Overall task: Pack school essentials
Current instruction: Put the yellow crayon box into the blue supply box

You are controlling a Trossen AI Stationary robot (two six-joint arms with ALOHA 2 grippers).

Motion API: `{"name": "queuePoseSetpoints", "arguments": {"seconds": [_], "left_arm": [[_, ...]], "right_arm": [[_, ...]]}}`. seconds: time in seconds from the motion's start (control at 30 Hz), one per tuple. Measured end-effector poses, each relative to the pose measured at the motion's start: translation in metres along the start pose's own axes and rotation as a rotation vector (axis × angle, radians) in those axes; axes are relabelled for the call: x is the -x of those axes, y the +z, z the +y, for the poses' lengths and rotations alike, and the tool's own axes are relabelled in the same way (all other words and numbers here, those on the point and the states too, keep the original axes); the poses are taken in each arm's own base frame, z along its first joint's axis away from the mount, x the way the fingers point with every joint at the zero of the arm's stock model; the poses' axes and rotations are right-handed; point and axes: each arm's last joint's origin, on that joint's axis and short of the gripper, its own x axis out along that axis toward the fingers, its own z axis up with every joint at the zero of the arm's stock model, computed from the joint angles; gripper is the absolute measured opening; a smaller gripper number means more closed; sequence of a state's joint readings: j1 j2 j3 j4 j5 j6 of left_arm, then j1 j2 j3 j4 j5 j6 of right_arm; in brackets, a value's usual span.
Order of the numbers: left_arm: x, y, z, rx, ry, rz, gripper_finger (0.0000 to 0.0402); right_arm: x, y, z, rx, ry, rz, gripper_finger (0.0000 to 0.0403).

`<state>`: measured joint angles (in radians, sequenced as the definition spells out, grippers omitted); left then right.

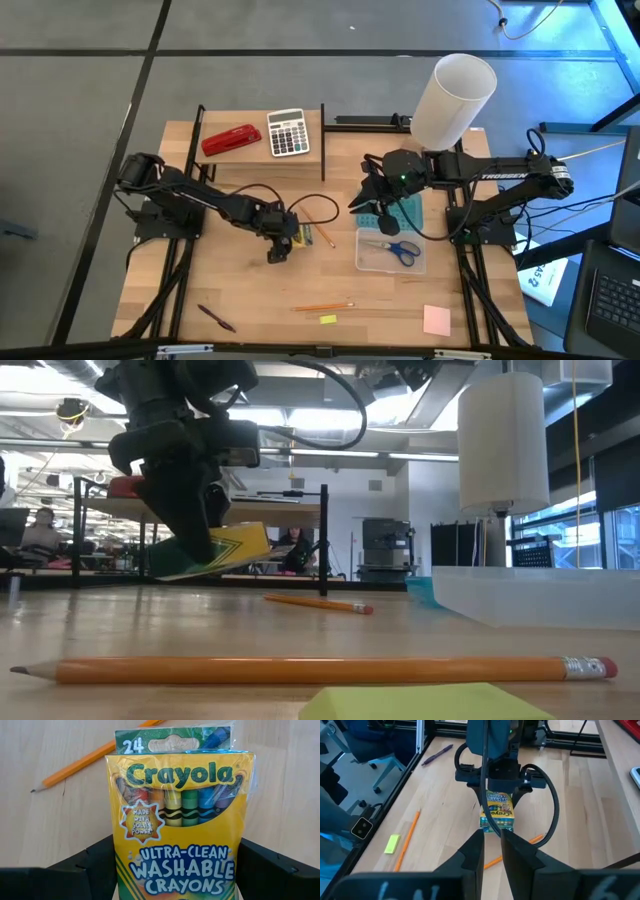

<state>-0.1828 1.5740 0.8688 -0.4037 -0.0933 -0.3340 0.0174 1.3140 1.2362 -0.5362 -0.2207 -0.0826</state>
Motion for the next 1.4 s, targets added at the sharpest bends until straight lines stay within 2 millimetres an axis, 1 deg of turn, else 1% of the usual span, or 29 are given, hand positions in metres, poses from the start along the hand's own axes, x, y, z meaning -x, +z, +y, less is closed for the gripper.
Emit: {"name": "queuePoseSetpoints", "arguments": {"seconds": [0.2,0.4,0.8,0.97,1.13,1.23,1.4], "left_arm": [[-0.006,-0.001,0.000,-0.002,0.004,0.014,0.0311],[-0.017,-0.001,-0.002,0.017,-0.027,0.033,0.0311],[-0.019,-0.001,-0.004,0.020,-0.041,0.032,0.0312],[-0.024,-0.003,-0.005,0.017,-0.046,0.054,0.0318],[-0.024,-0.004,-0.005,0.036,-0.045,0.059,0.0319],[-0.024,-0.004,-0.005,0.039,-0.044,0.061,0.0331],[-0.024,-0.004,-0.005,0.044,-0.043,0.064,0.0382]], "right_arm": [[0.000,0.000,0.000,0.000,0.000,-0.003,0.0068],[0.000,0.001,0.000,0.001,-0.001,-0.009,0.0068],[0.000,0.001,0.000,0.001,-0.001,-0.011,0.0068],[0.000,0.001,0.000,0.004,-0.001,-0.013,0.0068],[0.000,0.001,0.000,0.004,-0.001,-0.014,0.0068],[0.000,0.001,0.000,0.003,-0.001,-0.015,0.0068],[0.000,0.002,0.000,0.002,-0.001,-0.015,0.0068]]}}
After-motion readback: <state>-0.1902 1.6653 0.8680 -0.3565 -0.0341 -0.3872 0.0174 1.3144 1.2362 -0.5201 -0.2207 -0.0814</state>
